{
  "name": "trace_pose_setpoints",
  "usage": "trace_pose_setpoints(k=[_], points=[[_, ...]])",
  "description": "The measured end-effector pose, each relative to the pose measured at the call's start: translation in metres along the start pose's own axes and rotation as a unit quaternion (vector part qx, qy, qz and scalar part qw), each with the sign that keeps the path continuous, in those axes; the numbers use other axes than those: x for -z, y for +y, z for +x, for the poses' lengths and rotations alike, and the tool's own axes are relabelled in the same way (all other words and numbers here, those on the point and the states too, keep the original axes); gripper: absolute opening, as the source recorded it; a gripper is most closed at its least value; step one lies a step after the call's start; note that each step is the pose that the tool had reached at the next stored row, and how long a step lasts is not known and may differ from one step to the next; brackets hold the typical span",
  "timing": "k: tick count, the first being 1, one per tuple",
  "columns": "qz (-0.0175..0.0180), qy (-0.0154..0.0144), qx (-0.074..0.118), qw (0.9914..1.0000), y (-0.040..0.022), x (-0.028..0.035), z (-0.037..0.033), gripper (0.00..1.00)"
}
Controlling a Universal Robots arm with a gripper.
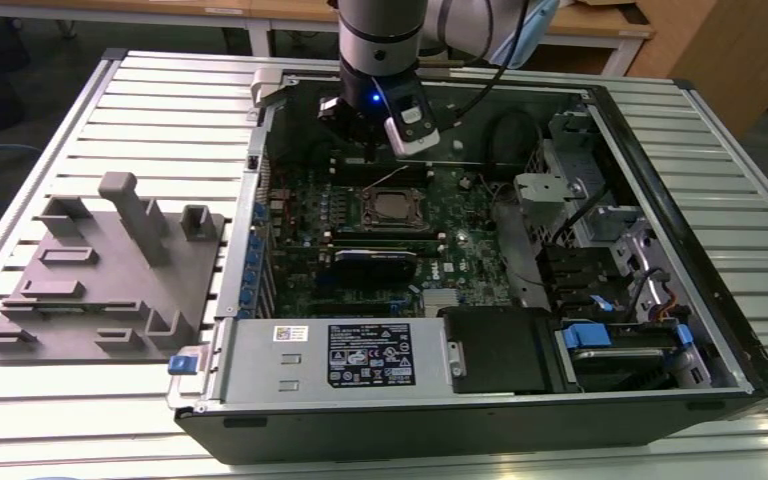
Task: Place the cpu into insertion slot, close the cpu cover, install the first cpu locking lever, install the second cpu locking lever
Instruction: 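Install the first cpu locking lever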
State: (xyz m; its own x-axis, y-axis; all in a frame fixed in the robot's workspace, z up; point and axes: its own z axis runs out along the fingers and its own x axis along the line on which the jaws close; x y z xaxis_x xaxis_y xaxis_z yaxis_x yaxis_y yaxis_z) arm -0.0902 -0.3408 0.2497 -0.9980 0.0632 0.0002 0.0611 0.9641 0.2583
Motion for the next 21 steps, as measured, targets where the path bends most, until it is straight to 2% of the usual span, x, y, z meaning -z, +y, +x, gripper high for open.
trace_pose_setpoints(k=[7,8,10,13,21], points=[[0.0005,-0.0002,0.0,1.0,0.0,-0.0003,-0.0001,0.1],[0.0021,-0.0002,0.0,1.0,-0.0001,-0.0006,-0.0001,0.1],[0.0087,-0.0005,0.0,0.99996,-0.0004,-0.0015,-0.0001,0.1],[0.0146,-0.0009,0.0,0.99989,-0.0006,-0.0022,0.0,0.1],[0.0147,-0.001,0.0,0.99989,-0.0009,-0.0044,-0.0037,0.1]])
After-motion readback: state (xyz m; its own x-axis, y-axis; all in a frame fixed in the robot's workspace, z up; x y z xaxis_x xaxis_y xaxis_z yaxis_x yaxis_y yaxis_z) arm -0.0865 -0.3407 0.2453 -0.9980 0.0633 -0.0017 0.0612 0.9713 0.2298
